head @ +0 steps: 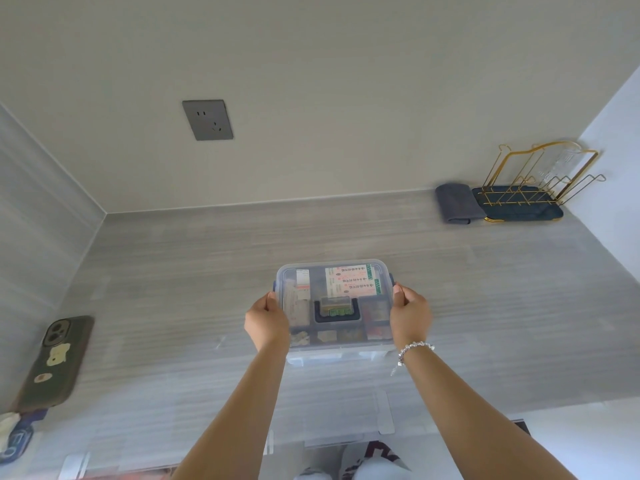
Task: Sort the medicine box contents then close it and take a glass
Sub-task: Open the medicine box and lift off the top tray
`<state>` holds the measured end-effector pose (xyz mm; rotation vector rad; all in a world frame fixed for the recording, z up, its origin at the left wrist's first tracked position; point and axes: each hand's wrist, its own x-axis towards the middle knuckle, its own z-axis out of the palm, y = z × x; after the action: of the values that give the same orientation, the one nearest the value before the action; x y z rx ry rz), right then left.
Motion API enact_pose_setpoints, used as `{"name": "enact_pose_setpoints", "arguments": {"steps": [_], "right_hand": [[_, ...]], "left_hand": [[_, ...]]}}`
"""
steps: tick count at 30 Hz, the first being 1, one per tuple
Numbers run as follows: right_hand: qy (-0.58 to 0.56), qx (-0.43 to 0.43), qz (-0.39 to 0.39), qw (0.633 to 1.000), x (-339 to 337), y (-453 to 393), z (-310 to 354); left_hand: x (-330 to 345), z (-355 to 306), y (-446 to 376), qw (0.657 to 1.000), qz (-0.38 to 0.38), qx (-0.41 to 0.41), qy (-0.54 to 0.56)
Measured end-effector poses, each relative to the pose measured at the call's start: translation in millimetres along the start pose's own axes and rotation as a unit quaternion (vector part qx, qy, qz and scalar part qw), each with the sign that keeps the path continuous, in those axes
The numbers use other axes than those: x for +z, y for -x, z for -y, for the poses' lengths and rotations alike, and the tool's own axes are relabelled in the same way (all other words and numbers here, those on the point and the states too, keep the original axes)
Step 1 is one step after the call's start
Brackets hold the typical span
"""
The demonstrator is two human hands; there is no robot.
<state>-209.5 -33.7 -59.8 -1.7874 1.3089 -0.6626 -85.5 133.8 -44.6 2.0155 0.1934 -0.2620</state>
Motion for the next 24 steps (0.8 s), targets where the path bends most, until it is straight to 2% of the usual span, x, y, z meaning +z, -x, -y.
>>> {"name": "enact_pose_setpoints", "arguments": {"steps": [9,15,20,24], "right_hand": [[0.024,0.014,0.009,1.0,-3,-1,1],[-0.032,0.006,0.046,0.998,-6,6,-1],[-0.064,-0.019,0.09,0.994,-8,9,2],[-0.063,-0.018,0.105,0.992,-3,-4,10]], "left_hand": [[1,1,1,1.0,-0.011,0.017,-0.016],[-2,4,-6,0.999,-0.023,0.016,-0.023],[-2,9,0,0.997,0.057,0.038,-0.03],[0,4,-16,0.996,0.083,0.034,-0.017]]}}
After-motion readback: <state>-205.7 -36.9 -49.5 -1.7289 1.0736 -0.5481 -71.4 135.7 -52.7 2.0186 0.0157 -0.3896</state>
